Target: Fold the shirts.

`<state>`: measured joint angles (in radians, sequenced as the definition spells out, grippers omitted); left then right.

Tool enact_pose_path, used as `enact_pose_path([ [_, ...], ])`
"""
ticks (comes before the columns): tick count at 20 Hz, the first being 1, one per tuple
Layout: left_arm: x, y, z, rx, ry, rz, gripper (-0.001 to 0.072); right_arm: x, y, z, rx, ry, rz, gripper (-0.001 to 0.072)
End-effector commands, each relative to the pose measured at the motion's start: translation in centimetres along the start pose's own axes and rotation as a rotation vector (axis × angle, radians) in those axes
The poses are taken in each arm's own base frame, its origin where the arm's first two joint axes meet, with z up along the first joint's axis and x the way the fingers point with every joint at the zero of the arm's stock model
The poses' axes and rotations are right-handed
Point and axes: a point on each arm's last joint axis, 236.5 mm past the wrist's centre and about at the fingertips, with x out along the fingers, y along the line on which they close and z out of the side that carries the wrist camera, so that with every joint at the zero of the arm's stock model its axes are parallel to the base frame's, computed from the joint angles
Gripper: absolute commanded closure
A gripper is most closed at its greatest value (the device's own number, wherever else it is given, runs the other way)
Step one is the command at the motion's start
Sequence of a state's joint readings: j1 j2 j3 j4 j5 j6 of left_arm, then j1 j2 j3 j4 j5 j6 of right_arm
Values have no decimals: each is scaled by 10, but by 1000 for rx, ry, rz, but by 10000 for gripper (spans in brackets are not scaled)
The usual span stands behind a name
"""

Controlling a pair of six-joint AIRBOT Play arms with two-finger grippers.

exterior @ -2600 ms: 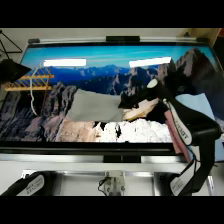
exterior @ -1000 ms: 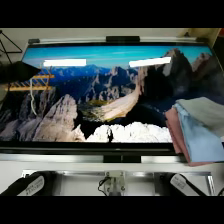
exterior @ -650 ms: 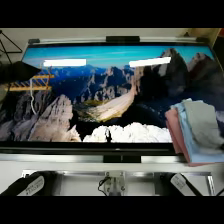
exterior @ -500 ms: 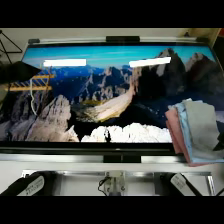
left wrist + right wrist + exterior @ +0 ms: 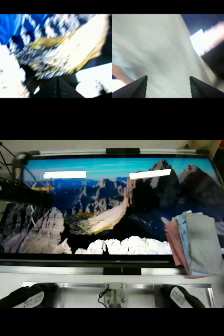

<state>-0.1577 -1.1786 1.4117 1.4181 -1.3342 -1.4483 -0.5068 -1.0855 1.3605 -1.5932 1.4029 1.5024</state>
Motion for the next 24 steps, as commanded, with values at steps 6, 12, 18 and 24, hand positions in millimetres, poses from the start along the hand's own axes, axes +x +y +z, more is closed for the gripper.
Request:
enact_pose_path([
  [6, 63, -38, -47, 47, 305, 40, -13, 16, 217, -75, -352, 352, 306, 83],
  [12, 62, -14, -60, -110, 273, 90, -7, 16, 225, -85, -382, 384, 310, 83],
  [18, 62, -14, -59, -110, 270, 89, -8, 16, 226, -85, -383, 384, 310, 83],
  [24, 62, -14, -60, -110, 270, 90, -8, 16, 226, -85, -382, 384, 310, 83],
])
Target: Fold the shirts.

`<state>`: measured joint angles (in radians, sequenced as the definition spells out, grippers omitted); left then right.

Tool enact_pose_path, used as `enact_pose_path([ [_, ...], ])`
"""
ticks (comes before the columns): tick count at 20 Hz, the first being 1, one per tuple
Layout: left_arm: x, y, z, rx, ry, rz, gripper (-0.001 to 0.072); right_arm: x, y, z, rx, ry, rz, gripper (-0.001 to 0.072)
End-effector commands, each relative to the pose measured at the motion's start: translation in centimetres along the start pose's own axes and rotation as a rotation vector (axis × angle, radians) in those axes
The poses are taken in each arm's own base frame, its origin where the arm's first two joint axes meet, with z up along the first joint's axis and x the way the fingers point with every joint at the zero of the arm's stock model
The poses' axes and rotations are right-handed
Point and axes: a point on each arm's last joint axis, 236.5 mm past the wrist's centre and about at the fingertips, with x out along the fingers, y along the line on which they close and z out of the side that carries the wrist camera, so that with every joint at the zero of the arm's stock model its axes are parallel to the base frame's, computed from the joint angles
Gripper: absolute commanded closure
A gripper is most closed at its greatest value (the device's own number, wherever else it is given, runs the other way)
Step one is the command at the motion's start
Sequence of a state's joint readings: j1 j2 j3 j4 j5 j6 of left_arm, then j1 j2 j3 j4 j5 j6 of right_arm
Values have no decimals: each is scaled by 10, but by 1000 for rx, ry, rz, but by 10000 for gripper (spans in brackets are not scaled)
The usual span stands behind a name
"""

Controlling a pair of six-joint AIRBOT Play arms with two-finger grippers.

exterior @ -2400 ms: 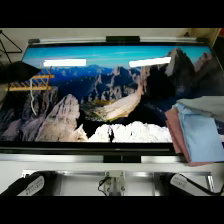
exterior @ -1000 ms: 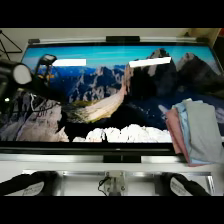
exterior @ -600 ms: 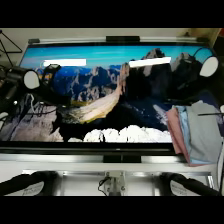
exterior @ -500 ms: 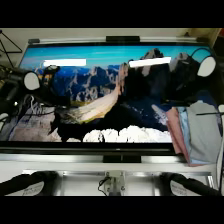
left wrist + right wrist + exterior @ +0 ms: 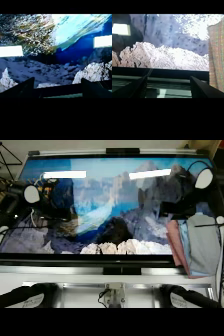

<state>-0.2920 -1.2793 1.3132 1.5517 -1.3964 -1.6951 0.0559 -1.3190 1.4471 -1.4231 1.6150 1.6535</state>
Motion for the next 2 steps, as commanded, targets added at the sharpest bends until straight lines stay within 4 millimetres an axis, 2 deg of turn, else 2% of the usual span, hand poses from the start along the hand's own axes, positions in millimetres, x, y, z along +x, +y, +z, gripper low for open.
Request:
enact_pose_path([
  [1, 0, 0, 0, -2, -1, 0, -8, 0, 1, 0, -3, 1, 1, 82],
  [2, 0, 0, 0, -2, -1, 0, -8, 0, 1, 0, -3, 1, 1, 83],
])
